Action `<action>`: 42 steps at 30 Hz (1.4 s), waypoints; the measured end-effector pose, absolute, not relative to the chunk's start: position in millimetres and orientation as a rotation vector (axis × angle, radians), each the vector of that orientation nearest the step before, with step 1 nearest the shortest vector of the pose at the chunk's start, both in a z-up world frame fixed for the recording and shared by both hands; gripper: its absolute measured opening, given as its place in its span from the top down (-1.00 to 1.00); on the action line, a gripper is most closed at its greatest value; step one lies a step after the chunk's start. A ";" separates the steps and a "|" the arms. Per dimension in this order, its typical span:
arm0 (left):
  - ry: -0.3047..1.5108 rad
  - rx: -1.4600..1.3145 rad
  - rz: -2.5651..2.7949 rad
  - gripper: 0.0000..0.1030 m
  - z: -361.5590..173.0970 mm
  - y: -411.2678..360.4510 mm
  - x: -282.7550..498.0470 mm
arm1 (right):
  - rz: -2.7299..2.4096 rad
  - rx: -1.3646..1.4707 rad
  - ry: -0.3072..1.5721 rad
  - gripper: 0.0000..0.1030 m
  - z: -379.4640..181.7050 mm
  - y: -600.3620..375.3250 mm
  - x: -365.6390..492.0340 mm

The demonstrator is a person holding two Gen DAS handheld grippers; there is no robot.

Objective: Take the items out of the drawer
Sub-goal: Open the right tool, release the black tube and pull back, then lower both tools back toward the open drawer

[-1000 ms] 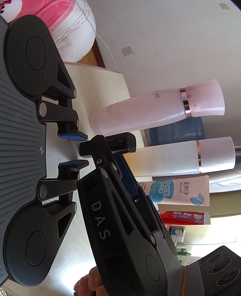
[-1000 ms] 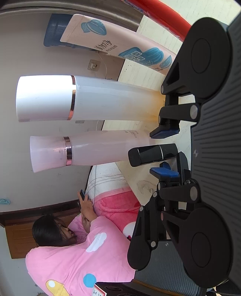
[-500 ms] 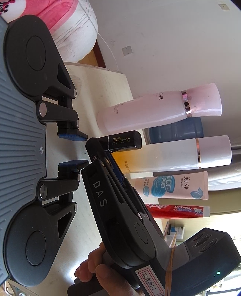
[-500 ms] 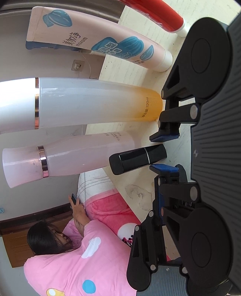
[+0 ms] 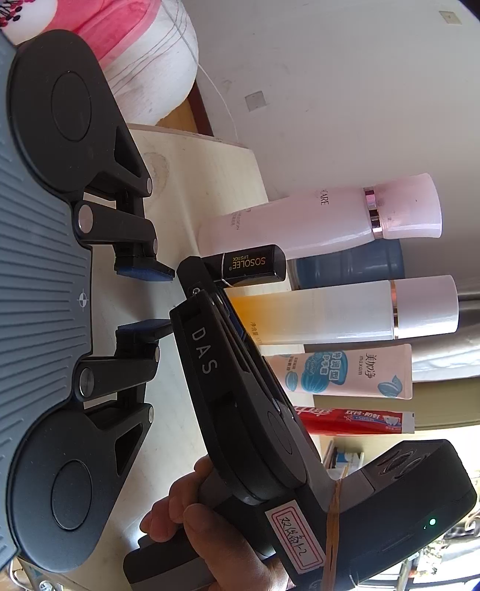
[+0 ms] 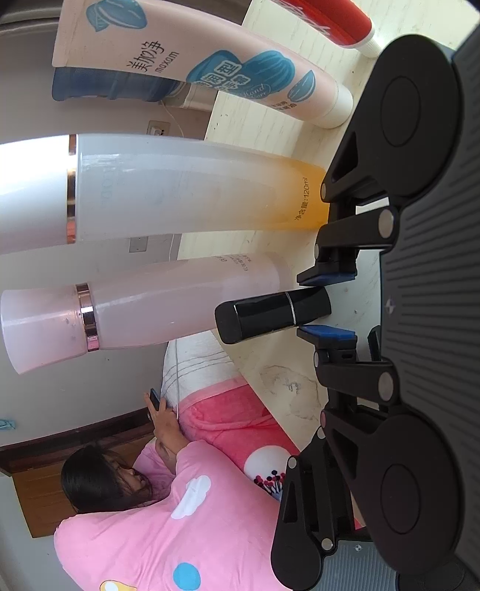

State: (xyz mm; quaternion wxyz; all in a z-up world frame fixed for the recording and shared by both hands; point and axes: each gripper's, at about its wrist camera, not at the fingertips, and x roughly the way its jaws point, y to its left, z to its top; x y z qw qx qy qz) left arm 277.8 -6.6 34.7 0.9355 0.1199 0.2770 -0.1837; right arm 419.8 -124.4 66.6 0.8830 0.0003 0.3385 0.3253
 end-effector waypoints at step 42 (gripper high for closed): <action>0.631 0.174 -0.425 0.51 48.4 -34.7 141.1 | 0.592 0.306 0.632 0.29 96.5 -227.1 217.6</action>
